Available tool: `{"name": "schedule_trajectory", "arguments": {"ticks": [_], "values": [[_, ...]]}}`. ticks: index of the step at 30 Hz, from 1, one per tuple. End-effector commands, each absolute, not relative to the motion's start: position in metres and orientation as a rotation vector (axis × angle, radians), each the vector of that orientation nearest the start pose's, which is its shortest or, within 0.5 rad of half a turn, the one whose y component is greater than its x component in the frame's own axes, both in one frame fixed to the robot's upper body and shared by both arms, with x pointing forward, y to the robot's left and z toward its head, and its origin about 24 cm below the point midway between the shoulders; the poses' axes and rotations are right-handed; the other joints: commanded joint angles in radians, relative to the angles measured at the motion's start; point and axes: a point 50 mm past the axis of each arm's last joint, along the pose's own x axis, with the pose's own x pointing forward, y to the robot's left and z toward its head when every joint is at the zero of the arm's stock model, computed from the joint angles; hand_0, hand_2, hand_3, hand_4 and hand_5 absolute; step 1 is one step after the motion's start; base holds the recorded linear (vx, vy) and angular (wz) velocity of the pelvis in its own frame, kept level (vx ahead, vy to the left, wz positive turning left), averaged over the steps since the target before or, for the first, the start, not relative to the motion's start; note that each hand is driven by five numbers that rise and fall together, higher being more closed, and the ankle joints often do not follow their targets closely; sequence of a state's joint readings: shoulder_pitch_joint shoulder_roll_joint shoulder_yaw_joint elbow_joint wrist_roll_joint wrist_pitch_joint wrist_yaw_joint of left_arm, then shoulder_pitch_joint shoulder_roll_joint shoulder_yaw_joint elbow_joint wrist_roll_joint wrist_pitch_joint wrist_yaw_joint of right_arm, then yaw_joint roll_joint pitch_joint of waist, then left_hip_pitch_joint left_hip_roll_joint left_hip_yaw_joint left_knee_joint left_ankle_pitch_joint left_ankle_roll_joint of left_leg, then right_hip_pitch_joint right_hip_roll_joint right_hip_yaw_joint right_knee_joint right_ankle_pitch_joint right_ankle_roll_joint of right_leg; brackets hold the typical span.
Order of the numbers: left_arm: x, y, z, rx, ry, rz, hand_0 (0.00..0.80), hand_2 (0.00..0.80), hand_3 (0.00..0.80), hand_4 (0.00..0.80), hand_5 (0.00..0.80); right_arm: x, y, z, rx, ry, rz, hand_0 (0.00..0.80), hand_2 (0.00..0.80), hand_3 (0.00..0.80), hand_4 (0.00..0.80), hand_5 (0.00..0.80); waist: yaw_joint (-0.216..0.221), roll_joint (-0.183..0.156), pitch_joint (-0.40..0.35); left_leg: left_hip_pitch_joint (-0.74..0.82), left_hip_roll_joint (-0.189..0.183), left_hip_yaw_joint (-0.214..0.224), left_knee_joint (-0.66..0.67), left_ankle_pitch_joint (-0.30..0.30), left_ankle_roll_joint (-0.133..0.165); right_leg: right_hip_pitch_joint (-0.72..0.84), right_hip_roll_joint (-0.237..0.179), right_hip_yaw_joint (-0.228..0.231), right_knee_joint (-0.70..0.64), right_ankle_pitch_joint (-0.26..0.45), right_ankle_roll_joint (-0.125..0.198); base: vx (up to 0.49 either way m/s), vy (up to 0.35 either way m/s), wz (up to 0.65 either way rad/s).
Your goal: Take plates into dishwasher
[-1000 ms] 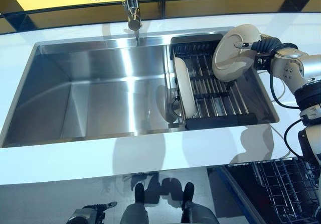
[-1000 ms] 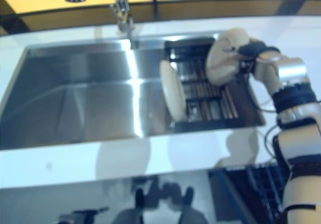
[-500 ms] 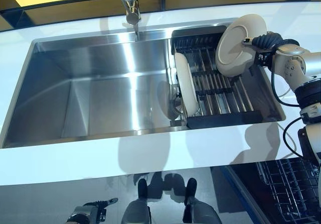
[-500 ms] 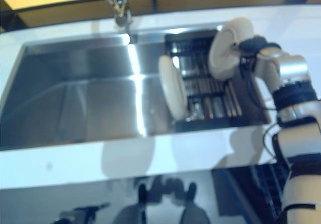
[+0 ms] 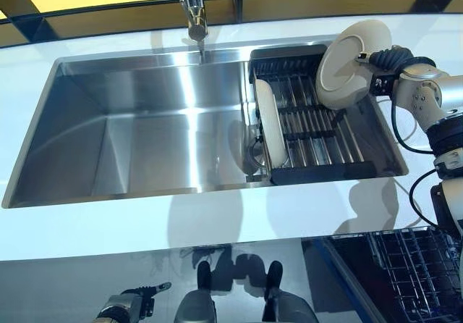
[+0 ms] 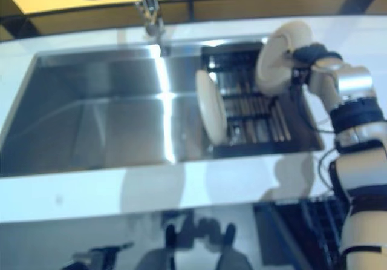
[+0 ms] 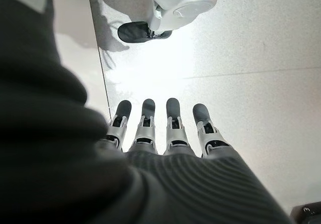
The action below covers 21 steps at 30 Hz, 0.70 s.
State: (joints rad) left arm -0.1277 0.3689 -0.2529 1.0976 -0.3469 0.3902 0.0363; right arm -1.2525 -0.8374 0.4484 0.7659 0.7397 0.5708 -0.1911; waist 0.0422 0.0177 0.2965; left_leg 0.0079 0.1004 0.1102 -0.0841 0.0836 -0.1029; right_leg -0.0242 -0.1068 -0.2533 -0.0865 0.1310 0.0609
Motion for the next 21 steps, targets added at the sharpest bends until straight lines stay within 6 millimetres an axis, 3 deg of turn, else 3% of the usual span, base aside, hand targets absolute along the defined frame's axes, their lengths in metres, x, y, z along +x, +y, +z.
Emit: {"name": "schedule_trajectory", "arguments": {"ticks": [1, 12, 21], "values": [[0.117, 0.279, -0.14, 0.248, 1.427, 0.22, 0.0, 0.0, 0.0, 0.0, 0.0, 0.385, -0.274, 0.322, -0.241, -0.012, -0.347, 0.8, 0.8, 0.8, 0.8, 0.8, 0.009, -0.052, -0.098, -0.006, 0.0, 0.029, -0.003, -0.001, -0.021, 0.034, -0.026, 0.036, -0.001, -0.043, 0.068, 0.0, 0.0, 0.0], [0.102, 0.284, -0.143, 0.288, 1.448, 0.207, 0.0, 0.0, 0.0, 0.0, 0.0, 0.374, -0.292, 0.342, -0.321, -0.079, -0.395, 0.8, 0.8, 0.8, 0.8, 0.8, -0.003, -0.079, -0.194, 0.062, 0.009, 0.05, -0.003, -0.026, -0.015, 0.095, -0.025, 0.04, -0.001, -0.063, 0.067, 0.032, 0.006, -0.02], [0.088, 0.29, -0.145, 0.334, 1.467, 0.189, 0.0, 0.0, 0.0, 0.0, 0.0, 0.347, -0.332, 0.369, -0.484, -0.113, -0.555, 0.8, 0.8, 0.8, 0.8, 0.8, -0.028, -0.102, -0.237, 0.107, 0.018, 0.072, -0.003, -0.045, -0.009, 0.122, -0.01, 0.077, -0.001, -0.072, 0.065, 0.031, -0.005, -0.11]]}}
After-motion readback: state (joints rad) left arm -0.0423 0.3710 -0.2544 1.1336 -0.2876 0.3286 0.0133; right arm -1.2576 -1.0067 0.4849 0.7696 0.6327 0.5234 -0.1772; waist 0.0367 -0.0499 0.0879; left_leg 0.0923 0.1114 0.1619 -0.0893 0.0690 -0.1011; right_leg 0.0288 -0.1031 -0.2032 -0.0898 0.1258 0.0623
